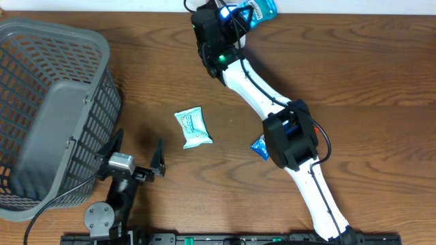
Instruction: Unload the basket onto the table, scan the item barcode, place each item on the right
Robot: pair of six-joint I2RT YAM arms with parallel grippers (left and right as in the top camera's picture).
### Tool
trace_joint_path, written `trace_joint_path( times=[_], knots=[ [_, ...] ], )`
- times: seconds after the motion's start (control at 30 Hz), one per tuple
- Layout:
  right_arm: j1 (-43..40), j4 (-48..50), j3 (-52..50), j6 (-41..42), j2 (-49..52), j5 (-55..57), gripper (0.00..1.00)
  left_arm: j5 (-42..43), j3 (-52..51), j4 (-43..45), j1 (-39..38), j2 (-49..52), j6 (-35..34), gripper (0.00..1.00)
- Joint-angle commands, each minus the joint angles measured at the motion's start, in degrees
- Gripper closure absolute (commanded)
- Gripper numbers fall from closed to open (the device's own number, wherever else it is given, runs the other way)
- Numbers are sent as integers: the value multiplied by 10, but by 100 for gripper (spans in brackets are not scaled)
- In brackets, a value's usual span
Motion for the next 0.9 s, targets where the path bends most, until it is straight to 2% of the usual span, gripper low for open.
trace_joint_path(
  times=[0.0,0.1,0.23,0.4,0.57,0.67,0.87],
  knots=[
    [-12,-19,17,14,-57,79,99,32,-1,3,3,0,15,2],
    [-26,-68,17,35,-68,86,99,25,-1,3,3,0,14,2],
    [-63,-174,17,108,-86,86,99,-38,-1,0,3,0,-20,2],
    [-128,-363,17,267,-97,73,99,-44,-1,-7,3,0,-19,2],
    [-207,-530,17,405,-97,-19,99,-44,-1,-16,3,0,-19,2],
    [-264,-574,17,433,-97,-71,99,-44,-1,-22,3,0,-19,2],
    [-380,-581,17,433,-97,-158,99,-44,-1,-41,3,0,-19,2]
  ],
)
